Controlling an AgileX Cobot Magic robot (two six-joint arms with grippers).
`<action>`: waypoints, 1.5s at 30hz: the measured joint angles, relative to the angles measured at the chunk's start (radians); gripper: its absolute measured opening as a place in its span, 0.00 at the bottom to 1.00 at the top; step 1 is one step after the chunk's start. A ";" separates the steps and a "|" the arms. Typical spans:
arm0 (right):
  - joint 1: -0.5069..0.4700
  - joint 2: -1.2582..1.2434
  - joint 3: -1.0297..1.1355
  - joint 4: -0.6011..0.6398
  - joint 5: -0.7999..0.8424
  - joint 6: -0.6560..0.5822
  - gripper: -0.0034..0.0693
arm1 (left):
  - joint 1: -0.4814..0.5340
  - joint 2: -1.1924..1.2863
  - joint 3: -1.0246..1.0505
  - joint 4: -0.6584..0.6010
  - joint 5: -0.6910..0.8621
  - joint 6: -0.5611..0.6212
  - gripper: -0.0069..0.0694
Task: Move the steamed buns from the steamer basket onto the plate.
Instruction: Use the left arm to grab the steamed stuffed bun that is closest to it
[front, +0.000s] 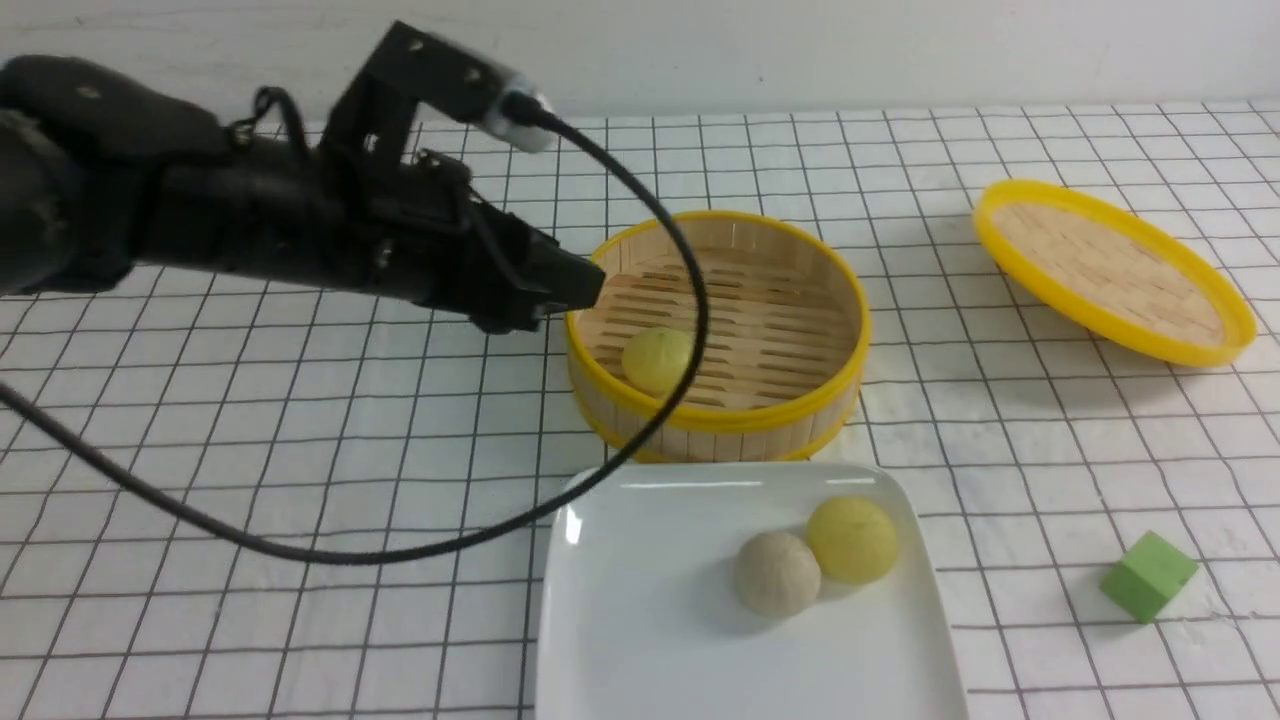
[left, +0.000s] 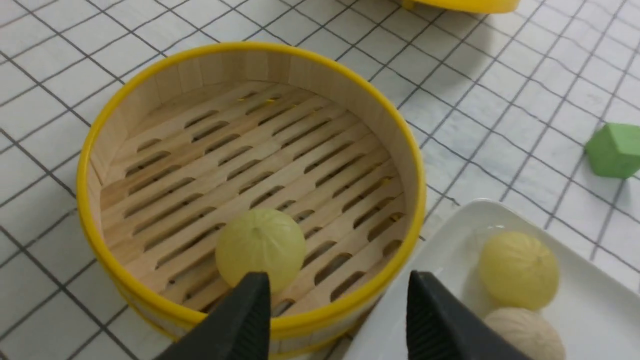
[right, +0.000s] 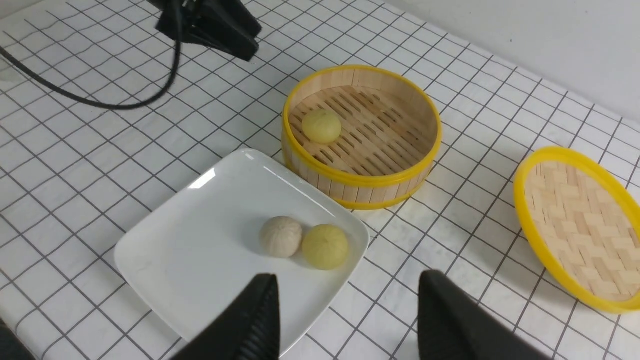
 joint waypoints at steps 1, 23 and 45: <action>0.000 0.000 0.000 0.000 0.000 0.005 0.57 | -0.015 0.015 -0.012 0.013 -0.020 -0.020 0.60; 0.000 0.000 0.000 -0.006 0.000 0.021 0.57 | -0.073 0.418 -0.332 0.173 -0.017 -0.231 0.60; 0.000 0.001 0.000 -0.053 0.000 0.022 0.57 | -0.120 0.474 -0.348 0.255 -0.057 -0.302 0.53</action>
